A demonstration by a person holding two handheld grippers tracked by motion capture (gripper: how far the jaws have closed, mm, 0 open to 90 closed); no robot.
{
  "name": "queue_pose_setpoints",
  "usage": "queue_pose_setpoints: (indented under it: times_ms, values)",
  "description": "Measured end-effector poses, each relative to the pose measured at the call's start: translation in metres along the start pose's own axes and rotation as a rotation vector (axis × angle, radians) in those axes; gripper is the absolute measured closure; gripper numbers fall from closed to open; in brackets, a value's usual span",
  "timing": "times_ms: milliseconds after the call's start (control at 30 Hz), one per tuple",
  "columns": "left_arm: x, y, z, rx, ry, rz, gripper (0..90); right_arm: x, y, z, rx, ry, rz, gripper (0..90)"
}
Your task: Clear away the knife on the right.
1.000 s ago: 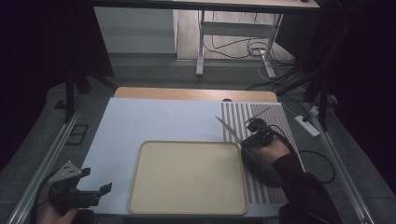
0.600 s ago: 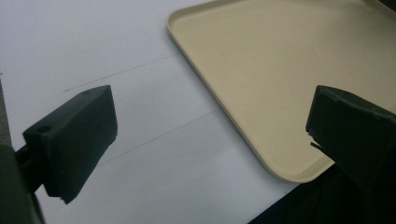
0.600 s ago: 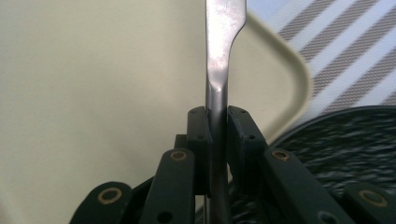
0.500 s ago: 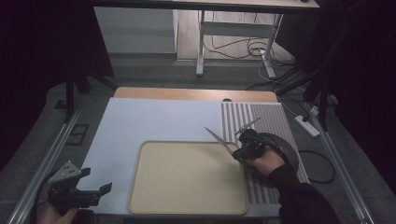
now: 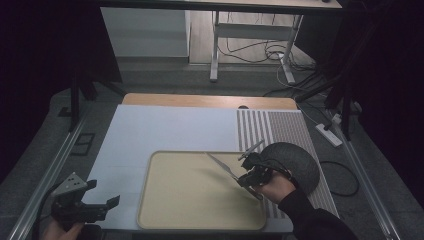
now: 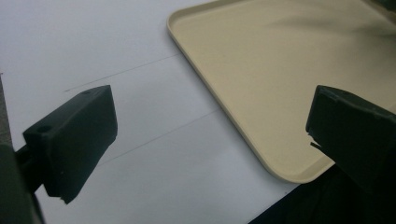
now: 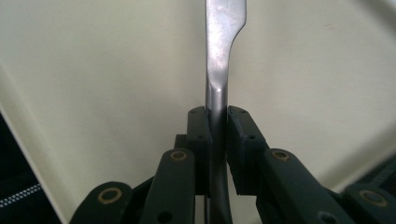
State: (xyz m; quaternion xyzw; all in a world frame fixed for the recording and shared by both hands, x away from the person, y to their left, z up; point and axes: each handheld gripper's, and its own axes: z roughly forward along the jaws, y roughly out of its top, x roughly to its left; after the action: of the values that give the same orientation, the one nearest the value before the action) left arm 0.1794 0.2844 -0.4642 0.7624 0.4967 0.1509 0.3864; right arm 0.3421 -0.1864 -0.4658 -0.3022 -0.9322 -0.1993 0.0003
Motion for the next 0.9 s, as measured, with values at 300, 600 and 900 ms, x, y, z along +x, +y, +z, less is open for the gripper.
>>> queue_pose_setpoints:
  times_ms: [300, 600, 900]
  values:
    - [0.0, 0.0, 0.0, -0.001, 0.0, 0.001, 2.6, 0.012, -0.003, 0.023, 0.097, -0.007, -0.008, 80.3]
    - [0.0, 0.0, 0.001, 0.004, 0.002, 0.002, 2.6, 0.015, 0.009, 0.022, 0.056, 0.026, -0.126, 88.7]
    - [0.0, 0.0, 0.001, 0.006, 0.003, 0.002, 2.6, 0.028, 0.036, 0.05, 0.046, 0.051, -0.251, 90.0]
